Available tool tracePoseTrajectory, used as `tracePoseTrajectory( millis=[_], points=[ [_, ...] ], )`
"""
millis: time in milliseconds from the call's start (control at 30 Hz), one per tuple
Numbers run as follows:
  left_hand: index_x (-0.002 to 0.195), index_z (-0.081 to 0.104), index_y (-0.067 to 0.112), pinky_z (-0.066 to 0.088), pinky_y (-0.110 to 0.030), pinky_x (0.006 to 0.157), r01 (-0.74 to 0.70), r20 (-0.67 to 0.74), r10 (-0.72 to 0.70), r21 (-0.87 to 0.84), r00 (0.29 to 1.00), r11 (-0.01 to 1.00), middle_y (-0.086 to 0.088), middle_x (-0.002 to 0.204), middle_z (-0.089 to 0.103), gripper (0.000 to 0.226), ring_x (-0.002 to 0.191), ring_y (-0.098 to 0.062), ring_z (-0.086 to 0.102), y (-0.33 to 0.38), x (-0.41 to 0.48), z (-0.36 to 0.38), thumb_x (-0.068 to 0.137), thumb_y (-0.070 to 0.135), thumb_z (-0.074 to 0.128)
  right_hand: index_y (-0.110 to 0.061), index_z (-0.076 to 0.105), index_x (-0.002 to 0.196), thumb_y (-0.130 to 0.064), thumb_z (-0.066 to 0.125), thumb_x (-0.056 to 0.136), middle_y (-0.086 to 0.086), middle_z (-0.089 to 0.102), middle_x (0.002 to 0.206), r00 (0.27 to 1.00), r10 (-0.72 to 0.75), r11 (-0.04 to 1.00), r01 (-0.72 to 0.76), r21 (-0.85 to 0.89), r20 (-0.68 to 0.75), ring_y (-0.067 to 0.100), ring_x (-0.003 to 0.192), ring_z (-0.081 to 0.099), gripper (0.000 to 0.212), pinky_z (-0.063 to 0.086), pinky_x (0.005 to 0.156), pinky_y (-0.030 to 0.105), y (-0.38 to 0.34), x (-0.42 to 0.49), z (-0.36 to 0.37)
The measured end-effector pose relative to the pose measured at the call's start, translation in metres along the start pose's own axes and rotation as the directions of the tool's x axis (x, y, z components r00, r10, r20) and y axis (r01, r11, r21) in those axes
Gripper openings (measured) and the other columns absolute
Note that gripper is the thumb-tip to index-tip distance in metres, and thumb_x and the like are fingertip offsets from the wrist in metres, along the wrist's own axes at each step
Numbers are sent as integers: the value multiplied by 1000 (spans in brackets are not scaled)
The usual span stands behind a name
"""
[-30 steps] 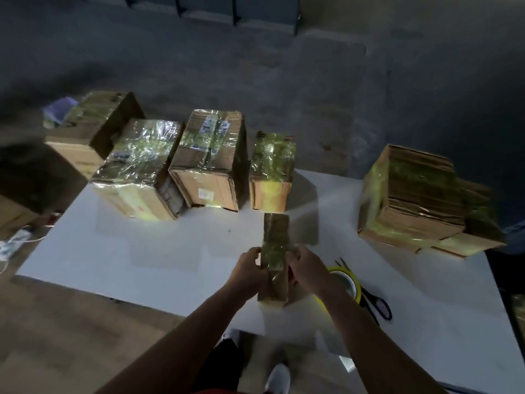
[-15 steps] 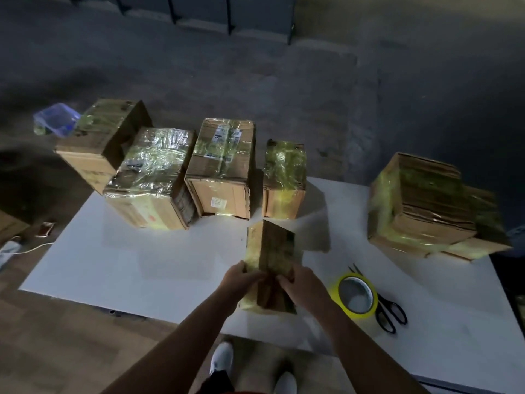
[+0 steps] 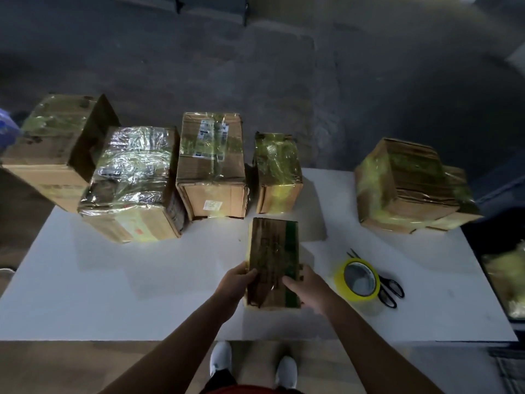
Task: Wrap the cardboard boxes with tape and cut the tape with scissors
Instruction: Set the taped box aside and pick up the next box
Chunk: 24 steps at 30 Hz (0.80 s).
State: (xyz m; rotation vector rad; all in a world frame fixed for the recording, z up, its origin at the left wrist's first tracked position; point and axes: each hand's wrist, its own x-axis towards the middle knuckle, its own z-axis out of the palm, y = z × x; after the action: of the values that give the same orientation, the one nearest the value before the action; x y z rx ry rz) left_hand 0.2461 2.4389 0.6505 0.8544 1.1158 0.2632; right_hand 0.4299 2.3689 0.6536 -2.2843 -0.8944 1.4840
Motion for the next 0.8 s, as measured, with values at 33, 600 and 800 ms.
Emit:
tracePoseTrajectory(
  millis=[33, 600, 800],
  points=[
    [117, 60, 13, 48, -39, 91, -1, 4, 1, 7, 1000, 1000, -9, 112, 66, 22, 106, -23, 60, 1, 1, -2, 101, 14, 44, -22, 42, 133, -54, 56, 88, -3, 60, 114, 1000, 4, 1000, -4, -16, 2, 16, 99, 62, 57, 54, 91, 41, -1, -2, 0],
    [129, 52, 1, 52, -24, 57, 32, -145, 8, 267, 989, 963, -11, 94, 67, 40, 74, -21, 65, 4, 16, -2, 92, 11, 62, -9, 46, 133, -33, 42, 99, 13, 60, 119, 980, 25, 968, -72, -240, -196, 26, 103, 58, 41, 39, 76, 30, -20, -21, -3],
    [107, 56, 3, 55, -31, 65, -88, -200, 250, 589, 947, 803, -12, 102, 59, 21, 82, -22, 60, 1, 13, 8, 91, 15, 60, -6, 40, 138, -34, 47, 96, 17, 55, 130, 964, 31, 961, -101, -258, -263, 31, 116, 54, 51, 41, 89, 33, -25, -21, -5]
  ],
)
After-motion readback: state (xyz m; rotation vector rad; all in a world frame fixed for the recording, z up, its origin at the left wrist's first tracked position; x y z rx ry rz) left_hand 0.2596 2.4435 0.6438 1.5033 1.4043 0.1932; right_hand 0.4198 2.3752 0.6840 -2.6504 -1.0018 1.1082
